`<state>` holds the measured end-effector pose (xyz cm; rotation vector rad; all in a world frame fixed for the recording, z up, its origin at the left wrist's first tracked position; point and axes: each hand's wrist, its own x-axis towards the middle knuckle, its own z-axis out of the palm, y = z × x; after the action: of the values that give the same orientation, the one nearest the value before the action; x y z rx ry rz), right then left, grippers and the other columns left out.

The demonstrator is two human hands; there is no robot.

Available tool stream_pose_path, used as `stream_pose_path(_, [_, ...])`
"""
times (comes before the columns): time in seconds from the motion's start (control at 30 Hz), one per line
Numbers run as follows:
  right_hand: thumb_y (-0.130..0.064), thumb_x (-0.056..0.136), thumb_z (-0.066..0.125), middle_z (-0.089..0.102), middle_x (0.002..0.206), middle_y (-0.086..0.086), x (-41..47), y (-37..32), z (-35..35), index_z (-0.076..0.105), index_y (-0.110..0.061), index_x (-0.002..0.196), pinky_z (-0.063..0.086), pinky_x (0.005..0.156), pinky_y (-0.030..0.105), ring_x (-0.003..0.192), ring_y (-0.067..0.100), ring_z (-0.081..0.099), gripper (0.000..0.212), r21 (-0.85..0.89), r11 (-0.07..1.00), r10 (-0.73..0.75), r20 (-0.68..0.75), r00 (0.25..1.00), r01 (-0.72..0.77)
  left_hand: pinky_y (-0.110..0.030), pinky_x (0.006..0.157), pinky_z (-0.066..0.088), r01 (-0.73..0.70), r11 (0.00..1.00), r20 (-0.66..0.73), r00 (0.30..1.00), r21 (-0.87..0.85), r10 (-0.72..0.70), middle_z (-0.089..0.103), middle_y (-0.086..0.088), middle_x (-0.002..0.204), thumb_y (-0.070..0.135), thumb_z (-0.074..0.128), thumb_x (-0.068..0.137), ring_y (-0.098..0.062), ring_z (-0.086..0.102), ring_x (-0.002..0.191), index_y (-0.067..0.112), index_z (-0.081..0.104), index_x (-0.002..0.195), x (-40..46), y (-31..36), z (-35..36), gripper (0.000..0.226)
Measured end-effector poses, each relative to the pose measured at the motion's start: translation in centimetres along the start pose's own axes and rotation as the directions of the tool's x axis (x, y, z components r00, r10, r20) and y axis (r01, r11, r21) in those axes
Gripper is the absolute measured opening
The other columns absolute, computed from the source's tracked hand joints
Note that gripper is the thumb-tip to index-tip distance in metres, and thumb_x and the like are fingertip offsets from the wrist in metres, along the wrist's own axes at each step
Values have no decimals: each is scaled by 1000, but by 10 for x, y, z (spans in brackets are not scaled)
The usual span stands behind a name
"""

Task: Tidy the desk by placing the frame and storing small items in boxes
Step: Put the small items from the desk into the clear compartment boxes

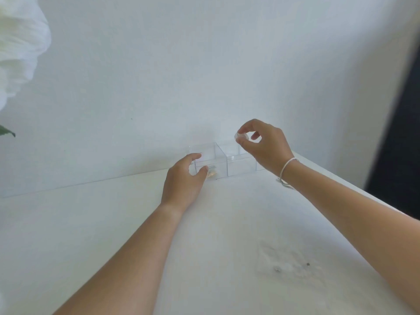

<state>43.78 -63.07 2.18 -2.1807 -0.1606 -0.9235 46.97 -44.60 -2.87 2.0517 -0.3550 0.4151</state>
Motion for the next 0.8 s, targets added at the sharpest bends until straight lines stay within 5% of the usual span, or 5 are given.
stream_pose_path(0.1, [-23, 79, 59, 63, 90, -9, 23, 1, 9, 59, -25, 76, 42, 72, 23, 82, 8, 55, 4, -74, 987, 150, 136, 979, -141, -25, 84, 40, 4, 1000, 2, 1000, -5, -4, 58, 11, 126, 31, 59, 83, -16, 52, 116, 32, 57, 116, 0, -1, 0, 33])
stream_pose_path(0.23, [-21, 76, 59, 66, 97, -3, 38, 3, 16, 58, -25, 75, 34, 89, 35, 98, 21, 56, 5, -482, 868, 282, 285, 916, -117, -23, 83, 37, 4, 1000, 10, 1000, -11, -4, 56, 14, 127, 32, 59, 83, -15, 52, 116, 34, 56, 116, 0, 0, 0, 33])
stream_pose_path(0.6, [-21, 79, 60, 57, 100, 5, 60, -3, 29, 63, -7, 101, 38, 99, 45, 102, 27, 56, 26, -739, 673, 508, 490, 708, 28, -22, 81, 36, 3, 1000, 7, 1000, -21, -3, 56, 15, 128, 30, 59, 83, -14, 51, 116, 34, 57, 115, -1, 1, -1, 33])
stream_pose_path(0.7, [-16, 75, 55, 47, 85, 1, 56, 0, 28, 54, -17, 77, 33, 84, 38, 80, 23, 46, 3, -723, 690, 447, 442, 778, 14, -22, 80, 36, 7, 1000, 3, 1000, -29, -7, 56, 16, 127, 31, 60, 82, -14, 51, 116, 34, 57, 114, 0, 0, 0, 32])
stream_pose_path(0.8, [-22, 82, 50, 64, 94, -2, 41, 5, 23, 57, -23, 77, 27, 85, 37, 91, 22, 53, 9, -588, 808, 264, 305, 915, -37, -23, 82, 36, 10, 1000, 11, 1000, -26, -9, 56, 14, 128, 34, 60, 82, -14, 51, 117, 35, 57, 115, 1, -1, 1, 34])
